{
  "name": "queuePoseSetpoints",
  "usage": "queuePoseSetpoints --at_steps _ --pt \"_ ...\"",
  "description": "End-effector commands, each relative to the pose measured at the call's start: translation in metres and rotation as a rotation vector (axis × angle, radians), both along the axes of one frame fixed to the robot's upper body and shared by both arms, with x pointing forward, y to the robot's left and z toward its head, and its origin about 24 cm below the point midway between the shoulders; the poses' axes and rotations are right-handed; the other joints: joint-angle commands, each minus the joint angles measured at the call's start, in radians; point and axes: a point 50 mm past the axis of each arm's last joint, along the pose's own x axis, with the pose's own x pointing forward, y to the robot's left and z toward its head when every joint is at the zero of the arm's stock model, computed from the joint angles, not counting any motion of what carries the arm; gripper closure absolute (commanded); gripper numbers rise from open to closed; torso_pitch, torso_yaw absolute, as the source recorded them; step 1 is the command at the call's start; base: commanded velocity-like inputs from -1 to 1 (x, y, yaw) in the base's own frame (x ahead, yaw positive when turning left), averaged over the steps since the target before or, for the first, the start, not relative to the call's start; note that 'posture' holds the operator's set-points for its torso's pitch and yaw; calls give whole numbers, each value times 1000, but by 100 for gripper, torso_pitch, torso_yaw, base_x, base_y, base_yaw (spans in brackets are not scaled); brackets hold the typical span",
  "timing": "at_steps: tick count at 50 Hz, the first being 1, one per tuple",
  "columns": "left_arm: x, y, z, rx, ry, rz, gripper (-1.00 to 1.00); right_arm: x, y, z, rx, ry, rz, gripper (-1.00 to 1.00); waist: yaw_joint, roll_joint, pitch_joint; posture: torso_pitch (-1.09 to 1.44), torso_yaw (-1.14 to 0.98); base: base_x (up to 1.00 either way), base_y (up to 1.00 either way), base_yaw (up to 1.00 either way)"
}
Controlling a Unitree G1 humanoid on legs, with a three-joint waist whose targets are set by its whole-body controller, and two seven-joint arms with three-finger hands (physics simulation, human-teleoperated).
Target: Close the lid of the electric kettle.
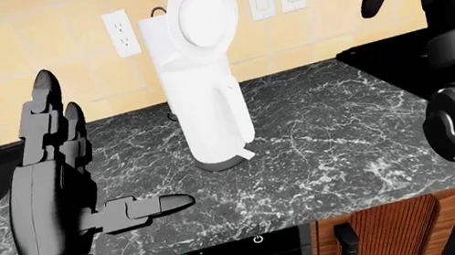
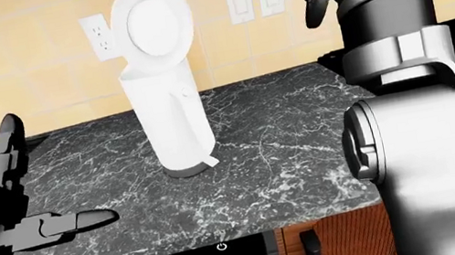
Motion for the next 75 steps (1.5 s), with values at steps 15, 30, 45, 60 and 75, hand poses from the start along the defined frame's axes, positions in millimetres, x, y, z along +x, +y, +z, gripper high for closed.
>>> queuePoseSetpoints --at_steps 15,30,45,60,75 --pt "-3 4 7 -52 -71 6 -100 -7 5 16 -4 -71 14 -100 11 -5 -46 -61 0 0 0 0" --pt "-3 6 5 -70 -69 11 -100 -7 24 2 -7 -43 56 -100 13 -3 -52 -61 0 0 0 0" --pt "-3 5 4 -72 -71 9 -100 -10 43 -9 -12 -29 87 -100 12 -4 -54 -61 0 0 0 0" --pt "-3 6 6 -77 -75 7 -100 -18 70 -15 -9 -12 134 -100 10 -2 -55 -61 0 0 0 0" --pt "-5 7 6 -96 -82 10 -100 -31 95 -22 -7 1 196 -100 8 2 -54 -61 0 0 0 0"
